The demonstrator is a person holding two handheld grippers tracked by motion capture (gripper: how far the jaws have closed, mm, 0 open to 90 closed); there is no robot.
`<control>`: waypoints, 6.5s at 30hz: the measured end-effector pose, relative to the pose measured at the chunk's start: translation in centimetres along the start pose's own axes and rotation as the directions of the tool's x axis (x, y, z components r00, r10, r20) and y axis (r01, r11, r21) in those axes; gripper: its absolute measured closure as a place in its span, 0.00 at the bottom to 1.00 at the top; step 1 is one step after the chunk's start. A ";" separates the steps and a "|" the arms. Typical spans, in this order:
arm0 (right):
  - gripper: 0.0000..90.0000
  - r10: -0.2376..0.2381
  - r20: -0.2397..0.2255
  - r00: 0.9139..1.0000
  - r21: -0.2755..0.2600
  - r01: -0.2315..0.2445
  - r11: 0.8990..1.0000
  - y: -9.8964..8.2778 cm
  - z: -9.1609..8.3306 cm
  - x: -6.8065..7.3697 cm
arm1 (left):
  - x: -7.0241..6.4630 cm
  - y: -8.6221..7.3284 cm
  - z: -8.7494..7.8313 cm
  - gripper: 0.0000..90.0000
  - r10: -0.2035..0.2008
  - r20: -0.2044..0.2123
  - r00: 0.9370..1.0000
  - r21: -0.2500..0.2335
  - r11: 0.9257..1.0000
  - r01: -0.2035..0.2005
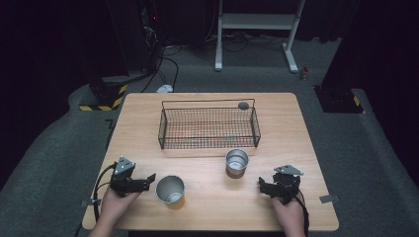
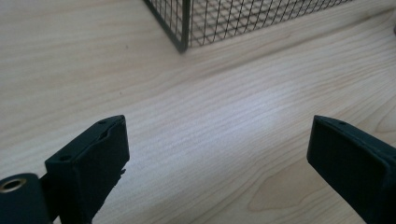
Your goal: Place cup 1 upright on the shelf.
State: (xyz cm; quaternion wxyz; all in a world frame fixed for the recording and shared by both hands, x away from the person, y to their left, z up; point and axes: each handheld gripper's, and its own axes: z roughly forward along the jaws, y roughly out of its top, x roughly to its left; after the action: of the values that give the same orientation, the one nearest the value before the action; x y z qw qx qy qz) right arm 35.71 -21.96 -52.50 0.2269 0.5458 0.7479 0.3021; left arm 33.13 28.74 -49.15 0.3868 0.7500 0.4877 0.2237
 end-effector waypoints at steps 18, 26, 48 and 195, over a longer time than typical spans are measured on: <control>0.10 -0.012 -0.009 1.000 -0.001 0.012 1.000 0.3 0.3 -0.2 | -0.9 1.8 -1.7 0.06 -0.024 -0.001 1.000 -0.077 0.997 0.024; 0.10 -0.015 -0.006 1.000 -0.002 0.015 1.000 0.3 0.3 -0.2 | -1.7 2.6 -2.9 0.01 0.001 0.025 1.000 -0.122 0.993 0.002; 0.10 -0.021 -0.012 1.000 -0.002 0.021 1.000 0.5 0.5 -0.1 | -5.1 3.6 -4.5 0.01 0.049 0.175 0.983 -0.196 0.981 -0.014; 0.10 -0.018 -0.012 1.000 -0.002 0.018 1.000 0.2 0.3 0.1 | -7.8 -0.2 -1.7 0.15 0.176 0.152 0.973 -0.281 0.951 -0.129</control>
State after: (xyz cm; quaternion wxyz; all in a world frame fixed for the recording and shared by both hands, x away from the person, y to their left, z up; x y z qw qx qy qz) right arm 36.00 -21.74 -52.52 0.2255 0.5371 0.7539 0.3039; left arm 28.46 22.31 -47.94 0.5078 0.7428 0.3573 0.2504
